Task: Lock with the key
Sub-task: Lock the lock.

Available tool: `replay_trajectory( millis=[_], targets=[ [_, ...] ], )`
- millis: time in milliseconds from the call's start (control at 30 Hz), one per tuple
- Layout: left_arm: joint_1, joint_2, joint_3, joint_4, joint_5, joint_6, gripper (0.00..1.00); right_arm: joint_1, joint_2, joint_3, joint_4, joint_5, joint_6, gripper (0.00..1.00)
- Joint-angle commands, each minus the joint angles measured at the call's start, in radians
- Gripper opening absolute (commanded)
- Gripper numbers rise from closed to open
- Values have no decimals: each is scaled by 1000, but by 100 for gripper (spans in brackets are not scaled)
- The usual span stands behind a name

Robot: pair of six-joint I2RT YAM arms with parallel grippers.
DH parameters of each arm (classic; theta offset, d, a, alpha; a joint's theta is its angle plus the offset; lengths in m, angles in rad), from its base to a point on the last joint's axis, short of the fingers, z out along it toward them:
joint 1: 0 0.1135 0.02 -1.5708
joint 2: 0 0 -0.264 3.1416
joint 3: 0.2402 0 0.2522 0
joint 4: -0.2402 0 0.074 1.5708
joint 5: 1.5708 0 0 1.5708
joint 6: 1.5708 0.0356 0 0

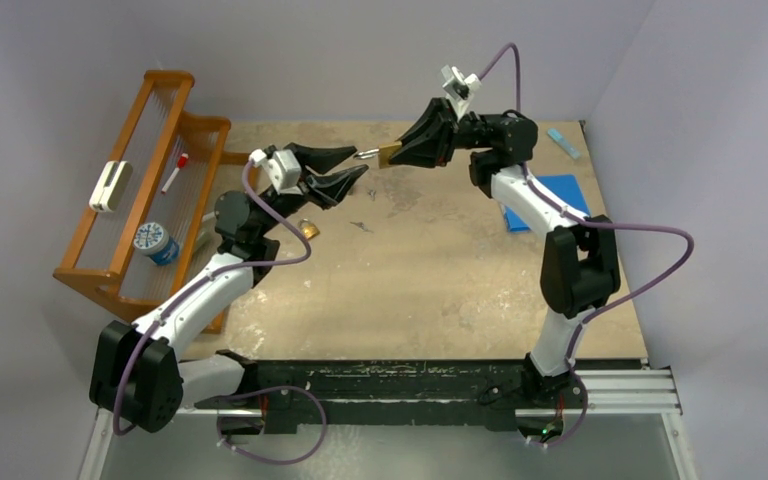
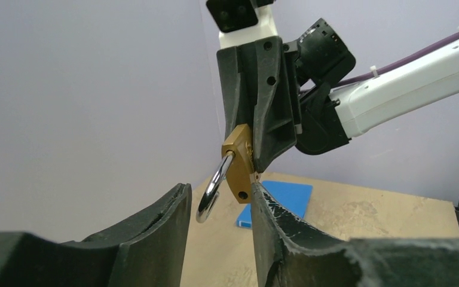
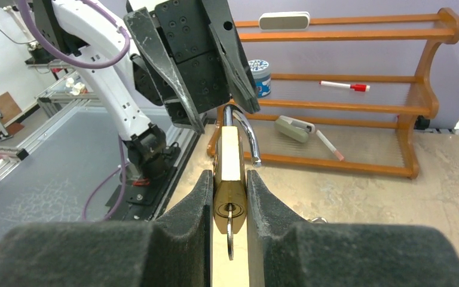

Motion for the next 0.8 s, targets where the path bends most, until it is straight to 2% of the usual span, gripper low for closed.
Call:
replay_trajectory(
  millis=[0, 100, 133, 233, 267, 367, 467, 600, 767],
  targets=[
    [2, -6, 36, 113, 51, -33, 38, 4, -7, 60, 49, 17, 8, 0],
    [2, -4, 45, 112, 57, -35, 37, 5, -30, 54, -80, 41, -119, 0],
    [2, -2, 47, 109, 57, -34, 38, 4, -60, 36, -180, 76, -206, 0],
    [2, -1, 63, 78, 56, -16, 41, 15, -152, 44, -617, 192, -612, 0],
    [2, -2, 68, 64, 57, -6, 41, 15, -162, 60, -686, 193, -682, 0],
    [2, 2, 86, 42, 62, 8, 41, 15, -158, 84, -636, 149, -618, 0],
    [3, 8, 95, 33, 61, 14, 41, 14, -144, 132, -700, 124, -644, 0],
    [22, -19, 111, -84, 50, 99, 45, 13, -146, 150, -711, 85, -640, 0],
    [102, 5, 146, -52, 74, 27, 52, 12, -138, 175, -692, 62, -611, 0]
  ],
)
